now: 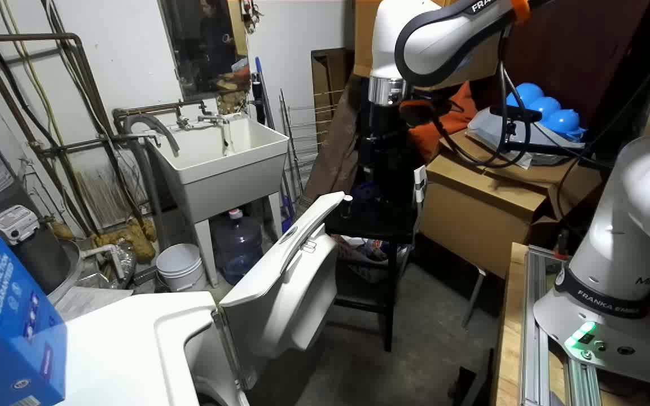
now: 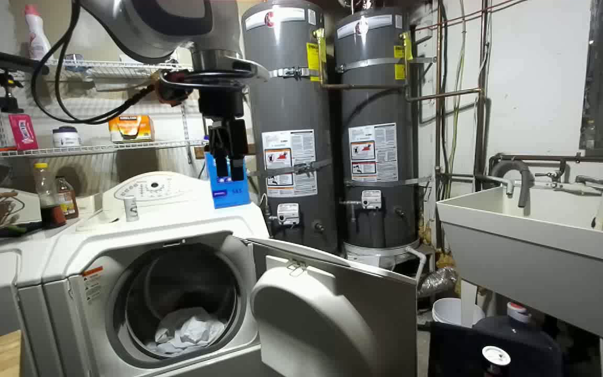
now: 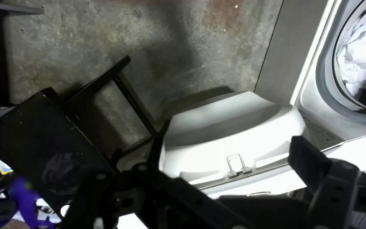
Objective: Put the white container on the black table.
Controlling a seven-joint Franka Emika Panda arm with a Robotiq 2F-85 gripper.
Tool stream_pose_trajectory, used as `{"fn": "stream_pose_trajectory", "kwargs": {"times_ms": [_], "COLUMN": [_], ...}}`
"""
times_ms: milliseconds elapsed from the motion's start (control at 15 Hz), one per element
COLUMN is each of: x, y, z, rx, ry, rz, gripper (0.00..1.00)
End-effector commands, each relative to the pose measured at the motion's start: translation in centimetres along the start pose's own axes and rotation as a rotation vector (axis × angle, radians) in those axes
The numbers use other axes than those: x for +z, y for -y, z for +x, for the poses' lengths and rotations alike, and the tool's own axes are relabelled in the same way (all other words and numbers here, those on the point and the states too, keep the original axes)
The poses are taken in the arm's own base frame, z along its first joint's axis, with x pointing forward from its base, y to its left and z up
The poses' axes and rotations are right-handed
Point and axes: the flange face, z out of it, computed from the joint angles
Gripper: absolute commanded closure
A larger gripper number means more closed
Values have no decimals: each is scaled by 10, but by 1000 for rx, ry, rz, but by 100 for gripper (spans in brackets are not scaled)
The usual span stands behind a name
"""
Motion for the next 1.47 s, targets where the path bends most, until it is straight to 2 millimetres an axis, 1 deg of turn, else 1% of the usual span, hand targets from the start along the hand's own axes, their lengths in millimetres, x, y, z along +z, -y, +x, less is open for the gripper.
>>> {"fn": "stream_pose_trajectory", "kwargs": {"times_ms": [0,333,467,600,800,867,1067,1200,1267,1333,1400], "x": [0,0,-5,-12,-19,-21,-31,-36,-41,-45,-42], "y": [0,0,23,60,137,170,256,312,333,348,322], "z": [0,0,5,6,-15,-28,-64,-97,-107,-116,-117], "rx": [0,0,-90,-225,-393,-451,-634,-753,-807,-860,-785], "ry": [1,1,-43,-77,-107,-116,-138,-143,-144,-143,-156], "rz": [0,0,26,35,55,59,83,113,132,156,101], "gripper": [0,0,0,0,0,0,0,0,0,0,0]}}
